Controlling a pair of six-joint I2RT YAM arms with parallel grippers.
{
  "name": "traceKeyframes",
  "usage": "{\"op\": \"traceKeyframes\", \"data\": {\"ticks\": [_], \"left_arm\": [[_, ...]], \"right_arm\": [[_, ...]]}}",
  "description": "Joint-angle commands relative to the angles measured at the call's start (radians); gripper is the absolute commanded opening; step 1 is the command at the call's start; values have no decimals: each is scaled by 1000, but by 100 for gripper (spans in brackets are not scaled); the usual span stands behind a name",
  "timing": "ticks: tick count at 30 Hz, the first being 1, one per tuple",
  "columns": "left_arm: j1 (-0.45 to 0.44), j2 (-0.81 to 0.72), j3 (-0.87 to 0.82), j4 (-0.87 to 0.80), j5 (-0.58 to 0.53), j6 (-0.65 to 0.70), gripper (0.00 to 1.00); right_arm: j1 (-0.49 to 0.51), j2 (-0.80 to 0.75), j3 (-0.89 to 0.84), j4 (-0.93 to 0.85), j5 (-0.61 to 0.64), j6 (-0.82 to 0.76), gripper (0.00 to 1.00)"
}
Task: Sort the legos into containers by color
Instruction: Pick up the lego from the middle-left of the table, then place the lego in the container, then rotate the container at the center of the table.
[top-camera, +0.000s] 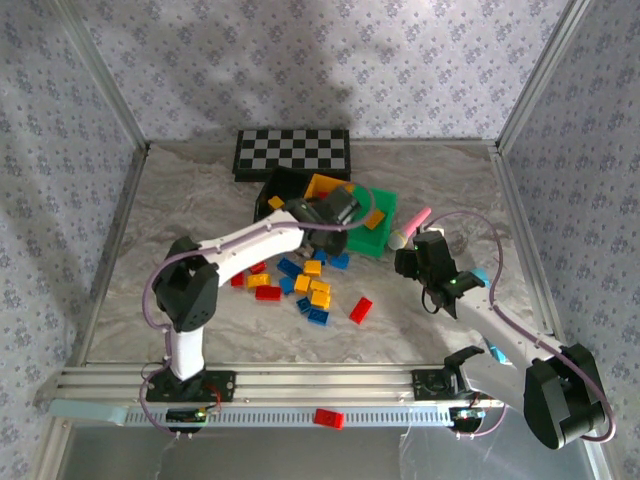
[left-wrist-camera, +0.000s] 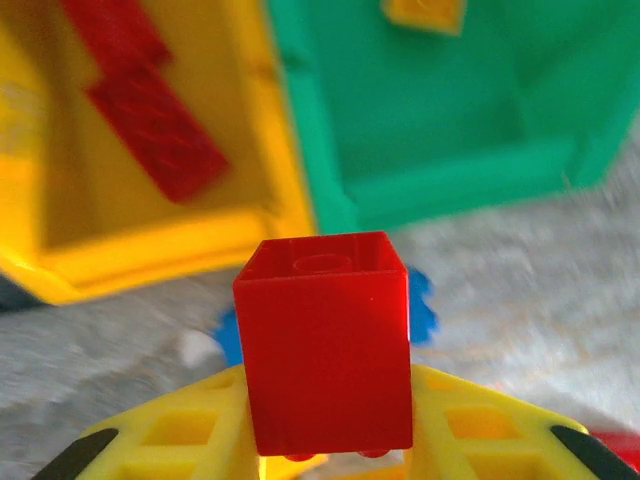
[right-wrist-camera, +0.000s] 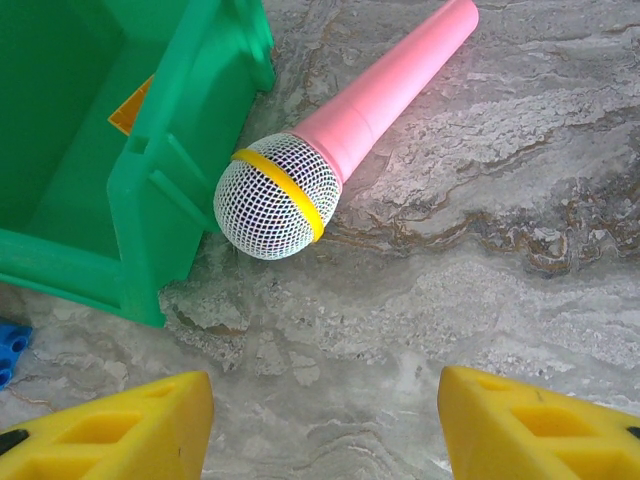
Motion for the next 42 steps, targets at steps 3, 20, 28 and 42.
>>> {"op": "traceKeyframes", "data": {"ticks": [3,20,28,42], "left_arm": [[102,45,130,-8,-8,23,33],[184,225,340,-54,-14,66,64],[345,106,184,46,59,-22,61],[462,212,125,114,260,-103,49]], "right_arm": [[-8,-10,-12,-1,-5,18,63],[-22,6,-4,0,-16,18,63],[-27,17,-2,8,-26,19,63],[-29,11,-4,1,-30,22,63]]}}
